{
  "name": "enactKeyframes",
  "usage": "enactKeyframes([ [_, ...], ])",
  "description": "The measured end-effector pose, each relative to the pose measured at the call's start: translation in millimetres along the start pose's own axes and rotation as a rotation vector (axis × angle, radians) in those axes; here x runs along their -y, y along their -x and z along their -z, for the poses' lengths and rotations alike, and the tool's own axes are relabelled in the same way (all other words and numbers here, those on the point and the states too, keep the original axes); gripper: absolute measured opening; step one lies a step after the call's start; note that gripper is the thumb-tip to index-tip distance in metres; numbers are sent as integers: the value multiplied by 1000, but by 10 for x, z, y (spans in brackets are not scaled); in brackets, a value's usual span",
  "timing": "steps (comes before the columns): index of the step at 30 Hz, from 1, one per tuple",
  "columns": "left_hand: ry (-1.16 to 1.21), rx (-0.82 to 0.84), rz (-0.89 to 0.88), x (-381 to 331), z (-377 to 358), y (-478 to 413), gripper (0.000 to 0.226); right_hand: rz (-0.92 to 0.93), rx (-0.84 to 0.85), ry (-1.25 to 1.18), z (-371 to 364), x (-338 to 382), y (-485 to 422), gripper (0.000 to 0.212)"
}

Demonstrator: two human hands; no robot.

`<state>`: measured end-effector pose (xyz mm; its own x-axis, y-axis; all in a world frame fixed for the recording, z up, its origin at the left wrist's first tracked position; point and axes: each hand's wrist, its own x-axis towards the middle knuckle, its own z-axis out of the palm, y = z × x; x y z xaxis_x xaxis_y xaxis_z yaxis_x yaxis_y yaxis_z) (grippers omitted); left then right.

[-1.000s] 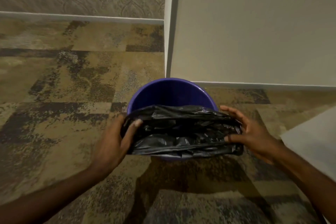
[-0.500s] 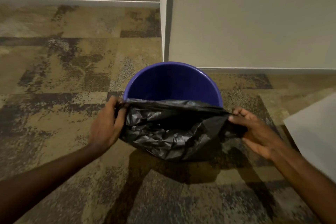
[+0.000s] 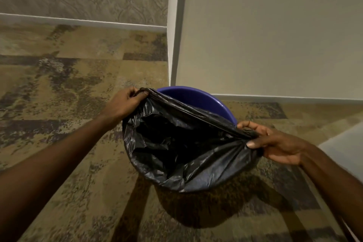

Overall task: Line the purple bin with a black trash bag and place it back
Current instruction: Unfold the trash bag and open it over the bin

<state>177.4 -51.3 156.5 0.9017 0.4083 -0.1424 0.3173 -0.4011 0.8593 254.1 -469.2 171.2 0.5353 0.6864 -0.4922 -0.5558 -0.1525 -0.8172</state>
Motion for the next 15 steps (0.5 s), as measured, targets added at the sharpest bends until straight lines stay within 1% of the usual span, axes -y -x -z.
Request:
enactKeyframes([
  [2, -43, -37, -18, -28, -47, -64, 42, -27, 11, 0, 5, 137, 59, 59],
  [3, -80, -65, -29, -40, -77, -73, 43, -10, -31, 66, -34, 229, 90, 64],
  [4, -112, -93, -40, -53, -101, -75, 45, 24, -114, 220, -109, 323, 110, 69],
  [5, -132, -113, -46, -50, -127, -85, 47, 66, -258, 443, -224, 411, 111, 71],
  [6, -144, -120, -54, -51, -139, -88, 51, 138, -442, 672, -388, 483, 82, 70],
  [7, -144, -113, -64, -55, -133, -91, 56, 259, -593, 837, -588, 523, 6, 71],
  [8, -138, -98, -67, -55, -119, -103, 63, 389, -655, 967, -793, 523, -104, 75],
  [9, -129, -83, -62, -53, -106, -124, 68, 476, -643, 1114, -985, 487, -235, 81],
  [10, -127, -81, -57, -60, -107, -142, 69, 517, -595, 1278, -1133, 416, -366, 83],
  [11, -129, -81, -52, -61, -114, -159, 66, 553, -554, 1428, -1214, 338, -501, 80],
  [12, -134, -81, -55, -72, -126, -160, 60, 593, -542, 1528, -1225, 291, -639, 68],
  [13, -110, -57, -58, -96, -139, -160, 52, 634, -559, 1554, -1189, 293, -767, 51],
  [14, -44, -33, -48, -93, -161, -181, 46, 653, -571, 1509, -1112, 320, -882, 34],
  [15, 69, -7, -1, -101, -169, -191, 39, 670, -563, 1413, -1016, 362, -994, 23],
])
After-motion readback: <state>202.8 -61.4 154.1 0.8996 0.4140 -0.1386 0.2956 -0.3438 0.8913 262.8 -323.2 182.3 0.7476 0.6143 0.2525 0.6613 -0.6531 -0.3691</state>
